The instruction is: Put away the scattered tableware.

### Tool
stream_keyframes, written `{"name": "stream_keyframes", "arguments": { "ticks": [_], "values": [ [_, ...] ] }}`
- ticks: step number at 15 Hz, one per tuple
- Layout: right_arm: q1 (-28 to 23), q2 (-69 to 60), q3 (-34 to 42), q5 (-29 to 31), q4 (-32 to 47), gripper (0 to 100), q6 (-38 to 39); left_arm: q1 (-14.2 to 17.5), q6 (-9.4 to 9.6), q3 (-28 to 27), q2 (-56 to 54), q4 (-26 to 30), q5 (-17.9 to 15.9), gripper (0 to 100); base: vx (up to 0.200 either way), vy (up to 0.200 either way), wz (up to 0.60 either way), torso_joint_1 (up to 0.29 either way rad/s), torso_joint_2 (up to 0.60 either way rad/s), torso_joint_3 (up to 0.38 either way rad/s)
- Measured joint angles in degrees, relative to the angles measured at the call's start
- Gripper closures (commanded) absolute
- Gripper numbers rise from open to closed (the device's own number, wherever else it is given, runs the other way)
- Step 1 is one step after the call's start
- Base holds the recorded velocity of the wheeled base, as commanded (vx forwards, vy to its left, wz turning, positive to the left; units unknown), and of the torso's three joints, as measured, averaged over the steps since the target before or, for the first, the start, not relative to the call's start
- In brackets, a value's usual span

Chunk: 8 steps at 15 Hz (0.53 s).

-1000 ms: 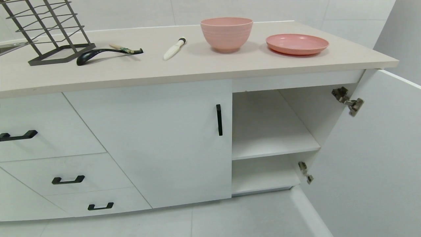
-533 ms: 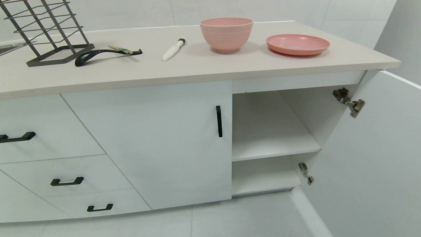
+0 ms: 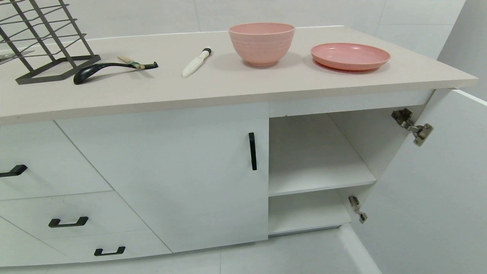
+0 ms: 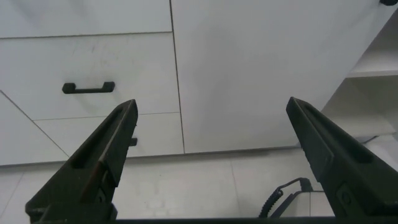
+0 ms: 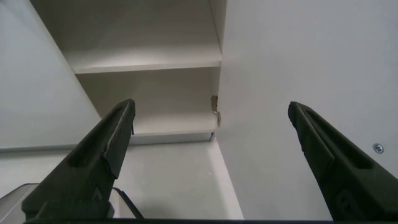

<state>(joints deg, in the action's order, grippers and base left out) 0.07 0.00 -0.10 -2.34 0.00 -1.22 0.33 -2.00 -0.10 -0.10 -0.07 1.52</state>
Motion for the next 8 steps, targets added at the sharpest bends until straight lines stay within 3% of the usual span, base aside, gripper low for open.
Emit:
{"name": "stream_keyframes", "arguments": {
  "ticks": [6,8],
  "values": [
    [0.00,0.00,0.00,-0.01,0.00,0,0.00,0.00,-0.07,0.00,0.00,0.02,0.17,0,0.200,0.000,0.00,0.000,0.00,0.005],
    [0.00,0.00,0.00,0.00,0.00,0,-0.06,-0.02,-0.07,0.00,0.00,0.02,0.28,0,0.000,0.000,0.00,0.000,0.00,0.000]
  ]
}}
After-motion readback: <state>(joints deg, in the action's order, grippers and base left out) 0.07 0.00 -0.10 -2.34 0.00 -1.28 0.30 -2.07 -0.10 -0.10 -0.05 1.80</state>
